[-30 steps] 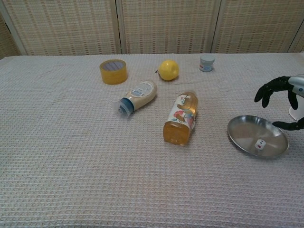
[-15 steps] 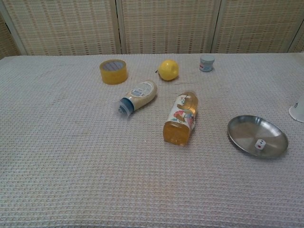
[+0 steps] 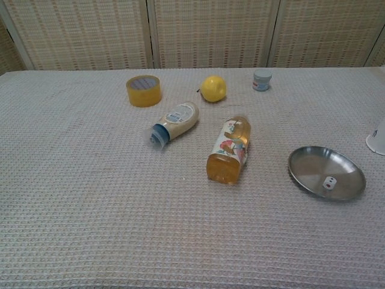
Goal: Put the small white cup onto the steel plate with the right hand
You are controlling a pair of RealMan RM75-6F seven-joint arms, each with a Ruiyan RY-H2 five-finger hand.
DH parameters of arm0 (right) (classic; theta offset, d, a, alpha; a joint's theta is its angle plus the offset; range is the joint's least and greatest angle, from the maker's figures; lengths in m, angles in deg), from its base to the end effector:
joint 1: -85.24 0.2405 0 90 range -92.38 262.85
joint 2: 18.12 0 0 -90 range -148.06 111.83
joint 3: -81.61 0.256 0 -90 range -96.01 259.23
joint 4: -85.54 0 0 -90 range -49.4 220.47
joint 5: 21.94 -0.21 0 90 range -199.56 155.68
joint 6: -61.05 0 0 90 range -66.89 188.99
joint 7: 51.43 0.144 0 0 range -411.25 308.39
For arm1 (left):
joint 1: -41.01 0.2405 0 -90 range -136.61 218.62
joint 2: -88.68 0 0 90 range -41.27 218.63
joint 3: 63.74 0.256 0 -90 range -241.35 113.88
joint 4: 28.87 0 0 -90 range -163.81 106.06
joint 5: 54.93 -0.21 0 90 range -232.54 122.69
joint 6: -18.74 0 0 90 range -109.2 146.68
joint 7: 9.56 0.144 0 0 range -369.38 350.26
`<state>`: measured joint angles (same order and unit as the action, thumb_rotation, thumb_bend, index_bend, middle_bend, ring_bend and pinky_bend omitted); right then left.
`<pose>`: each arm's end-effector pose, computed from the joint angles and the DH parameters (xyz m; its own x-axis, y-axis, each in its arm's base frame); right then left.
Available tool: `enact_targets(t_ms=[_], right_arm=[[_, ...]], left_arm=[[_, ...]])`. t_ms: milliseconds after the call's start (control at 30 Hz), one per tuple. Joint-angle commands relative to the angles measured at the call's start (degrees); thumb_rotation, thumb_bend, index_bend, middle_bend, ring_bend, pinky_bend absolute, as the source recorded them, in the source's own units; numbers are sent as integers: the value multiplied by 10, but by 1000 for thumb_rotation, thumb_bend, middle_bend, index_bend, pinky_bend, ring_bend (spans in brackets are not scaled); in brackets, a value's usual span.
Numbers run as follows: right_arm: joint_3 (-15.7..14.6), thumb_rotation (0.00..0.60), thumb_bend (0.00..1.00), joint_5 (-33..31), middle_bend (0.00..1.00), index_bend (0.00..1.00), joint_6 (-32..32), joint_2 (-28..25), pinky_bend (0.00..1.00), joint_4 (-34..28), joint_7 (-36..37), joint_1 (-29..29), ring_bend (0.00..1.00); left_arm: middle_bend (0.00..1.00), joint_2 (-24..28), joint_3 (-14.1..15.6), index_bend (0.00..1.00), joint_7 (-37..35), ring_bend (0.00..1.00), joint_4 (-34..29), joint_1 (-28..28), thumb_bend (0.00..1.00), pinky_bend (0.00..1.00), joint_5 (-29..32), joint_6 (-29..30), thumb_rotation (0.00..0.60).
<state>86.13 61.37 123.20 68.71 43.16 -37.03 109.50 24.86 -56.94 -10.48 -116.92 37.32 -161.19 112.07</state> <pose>-0.3794 -0.3245 0.1014 0.5801 -0.1292 0.8042 -0.8143 -0.0697 0.5762 -0.2880 0.1318 0.1433 0.4457 0.0387 0.8944 0.8487 -0.3362 -0.4083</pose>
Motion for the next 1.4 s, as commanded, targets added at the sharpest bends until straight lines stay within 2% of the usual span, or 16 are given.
enact_targets(t_ms=[33, 400, 533, 667, 900, 1000, 1133, 1267, 1400], right_arm=[[-2, 600, 154, 6, 189, 191, -3, 23, 225, 33, 24, 8, 7], [-10, 600, 154, 15, 200, 273, -10, 68, 342, 109, 67, 19, 67], [-11, 600, 154, 15, 249, 322, -12, 80, 405, 129, 75, 20, 122], [-8, 600, 155, 16, 339, 412, -1, 92, 493, 146, 81, 20, 222], [-5, 600, 167, 31, 451, 539, 73, 93, 610, 128, 75, 19, 350], [-8, 600, 170, 40, 457, 545, 96, 75, 618, 80, 63, 16, 358], [-14, 600, 170, 50, 457, 545, 104, 25, 618, -45, 34, 15, 357], [-18, 600, 170, 38, 457, 545, 66, -50, 618, -217, -22, 18, 357], [-21, 600, 170, 25, 457, 545, 33, -99, 618, -328, -84, 24, 357]], left_arm=[[133, 0, 0, 118, 0, 115, 0, 0, 326, 247, 0, 0, 600], [133, 0, 0, 118, -1, 116, 0, 0, 326, 247, 2, -3, 600], [133, -1, 0, 118, -3, 117, 1, -1, 326, 247, 3, -4, 600], [133, 0, -1, 118, -5, 117, 1, -2, 326, 247, 6, -7, 600], [133, 0, -1, 118, -3, 117, 0, -1, 326, 247, 5, -3, 600], [133, 0, -1, 118, -1, 117, 0, -1, 326, 247, 5, -5, 600], [133, 0, -1, 118, 2, 117, -2, -1, 326, 247, 4, -4, 600], [133, 1, -1, 118, 0, 117, -2, 0, 326, 247, 5, -3, 600], [134, 1, -2, 118, -2, 117, -3, 0, 326, 247, 6, -2, 600]])
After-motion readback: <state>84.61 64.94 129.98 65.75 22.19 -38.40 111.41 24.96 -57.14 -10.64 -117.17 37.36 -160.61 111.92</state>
